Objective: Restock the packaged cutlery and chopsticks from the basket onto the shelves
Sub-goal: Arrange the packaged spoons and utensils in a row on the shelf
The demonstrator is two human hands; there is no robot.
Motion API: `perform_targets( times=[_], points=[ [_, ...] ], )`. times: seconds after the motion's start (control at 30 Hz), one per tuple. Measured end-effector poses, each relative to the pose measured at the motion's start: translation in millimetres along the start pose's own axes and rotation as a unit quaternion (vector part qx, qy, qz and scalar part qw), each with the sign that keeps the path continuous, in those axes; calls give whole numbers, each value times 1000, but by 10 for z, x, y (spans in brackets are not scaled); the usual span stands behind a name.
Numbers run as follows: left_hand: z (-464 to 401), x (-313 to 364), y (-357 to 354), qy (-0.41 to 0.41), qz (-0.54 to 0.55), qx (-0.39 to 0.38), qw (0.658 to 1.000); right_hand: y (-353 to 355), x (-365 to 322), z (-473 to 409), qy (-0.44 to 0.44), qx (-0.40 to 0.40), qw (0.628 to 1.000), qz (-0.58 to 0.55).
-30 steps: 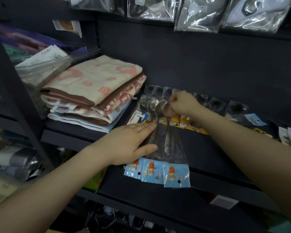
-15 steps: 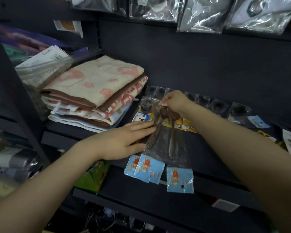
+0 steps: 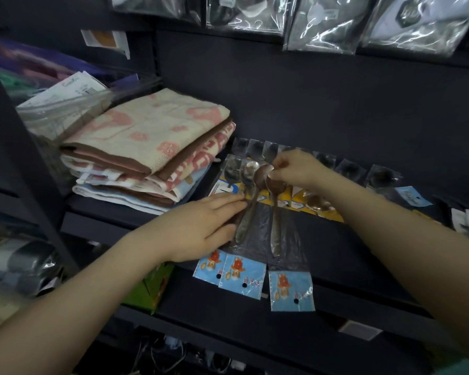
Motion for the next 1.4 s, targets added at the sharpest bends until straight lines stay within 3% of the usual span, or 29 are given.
perform_targets(
  times=[0.13,0.4,0.53,0.7,0.77,0.83,0.93,1.0,1.13,1.2,1.3,1.37,1.4],
  points=[
    [-4,162,-58,-39,-66,12,997,-23,26,-53,-12,23,999,-20],
    [-15,278,-49,8,-39,15,999,-56,89,-94,-26,57,997,-37],
    [-30,352,-75,10,-58,30,998,-93,103,-98,-37,39,999,-8],
    [-84,435,-85,-1,-87,77,993,353,218,89,16,90,995,-29],
    [-116,524,-40,-13,-73,99,992,587,428,256,70,52,996,-17],
    [-168,648,13,-30,-65,118,991,616,676,462,115,-62,988,79],
    [-289,811,51,-45,-61,145,987,455,1017,721,113,-178,962,175],
    [-378,899,49,-50,-48,157,985,381,1064,782,135,-149,955,218],
    [-524,1109,46,-81,-23,198,977,457,964,851,223,22,906,359],
    [-586,1192,81,-72,32,236,969,710,995,902,234,111,918,300],
    [-711,1295,93,-26,170,284,943,1221,1111,1056,194,217,954,77],
    [-847,1401,23,-9,228,275,934,1356,1159,1153,150,183,958,-162],
    [-912,1468,-25,-1,247,260,934,1332,1143,1193,134,132,934,-303]
  ],
)
Point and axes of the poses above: each hand's wrist, its own z-axis away from the middle knuckle, its own y-axis out of the back of the hand, x = y × z, the point moved 6 cm from there along -z, towards the middle knuckle, and after that the axes turned 10 degrees about z, right-handed, at the moved point
